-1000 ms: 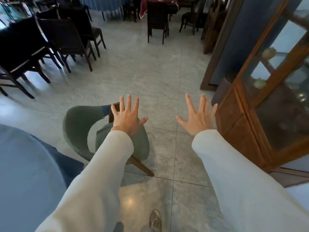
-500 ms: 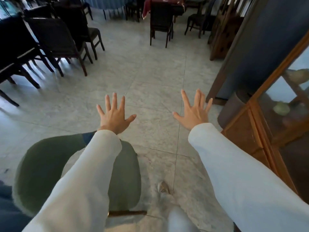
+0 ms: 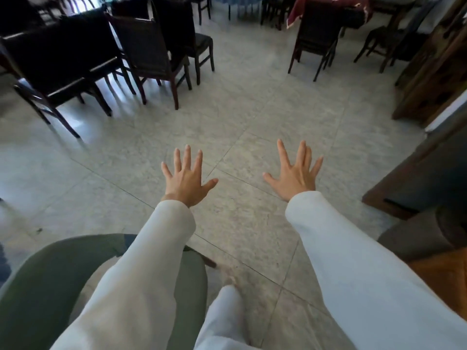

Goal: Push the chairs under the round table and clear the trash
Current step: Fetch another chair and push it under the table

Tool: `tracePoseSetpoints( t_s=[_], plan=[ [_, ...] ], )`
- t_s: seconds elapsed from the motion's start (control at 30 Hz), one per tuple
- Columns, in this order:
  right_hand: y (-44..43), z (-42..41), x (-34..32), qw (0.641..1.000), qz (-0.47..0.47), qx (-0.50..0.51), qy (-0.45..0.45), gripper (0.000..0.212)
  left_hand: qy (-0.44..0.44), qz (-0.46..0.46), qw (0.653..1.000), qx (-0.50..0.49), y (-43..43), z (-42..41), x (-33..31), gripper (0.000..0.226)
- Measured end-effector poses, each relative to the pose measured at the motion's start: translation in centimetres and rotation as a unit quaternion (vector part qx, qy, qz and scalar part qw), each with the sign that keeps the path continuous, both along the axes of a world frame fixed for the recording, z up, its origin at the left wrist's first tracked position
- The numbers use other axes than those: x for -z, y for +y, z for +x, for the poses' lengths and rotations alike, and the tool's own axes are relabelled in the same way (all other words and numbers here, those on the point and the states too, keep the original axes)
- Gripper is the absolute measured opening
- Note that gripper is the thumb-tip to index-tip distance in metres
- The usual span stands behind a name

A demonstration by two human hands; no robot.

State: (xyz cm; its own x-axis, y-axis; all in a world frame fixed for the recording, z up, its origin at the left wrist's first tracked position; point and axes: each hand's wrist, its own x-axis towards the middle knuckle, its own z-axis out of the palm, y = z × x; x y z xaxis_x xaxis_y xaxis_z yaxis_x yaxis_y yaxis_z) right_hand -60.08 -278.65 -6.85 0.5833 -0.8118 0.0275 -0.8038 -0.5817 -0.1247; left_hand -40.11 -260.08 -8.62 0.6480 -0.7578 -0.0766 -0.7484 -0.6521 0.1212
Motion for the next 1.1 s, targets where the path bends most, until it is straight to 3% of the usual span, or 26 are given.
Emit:
tracePoseSetpoints(
  t_s=[0.23,0.47,0.7,0.93,1.1],
  plan=[
    [-10.6,13.1,1.2,0.998,-0.012,-0.063,0.011,0.095,-0.004,-0.014,0.998,-0.054,-9.7,11.5,0.3,0.094],
    [-19.8,30.2,-2.4,0.990,-0.021,-0.141,-0.002,0.094,-0.007,-0.054,0.992,-0.112,-18.3,24.6,-2.4,0.094],
    [-22.5,46.4,-5.1,0.963,-0.028,-0.267,-0.028,0.093,-0.030,-0.070,0.965,-0.250,-17.0,35.1,-5.7,0.093],
    [-18.3,61.9,-3.4,0.890,-0.034,-0.454,-0.025,0.091,-0.033,-0.026,0.900,-0.433,-10.9,40.6,-3.7,0.092],
    [-12.9,69.9,-2.7,0.799,-0.021,-0.601,-0.019,0.090,-0.049,-0.026,0.803,-0.593,-7.7,39.9,-2.9,0.094]
  ],
)
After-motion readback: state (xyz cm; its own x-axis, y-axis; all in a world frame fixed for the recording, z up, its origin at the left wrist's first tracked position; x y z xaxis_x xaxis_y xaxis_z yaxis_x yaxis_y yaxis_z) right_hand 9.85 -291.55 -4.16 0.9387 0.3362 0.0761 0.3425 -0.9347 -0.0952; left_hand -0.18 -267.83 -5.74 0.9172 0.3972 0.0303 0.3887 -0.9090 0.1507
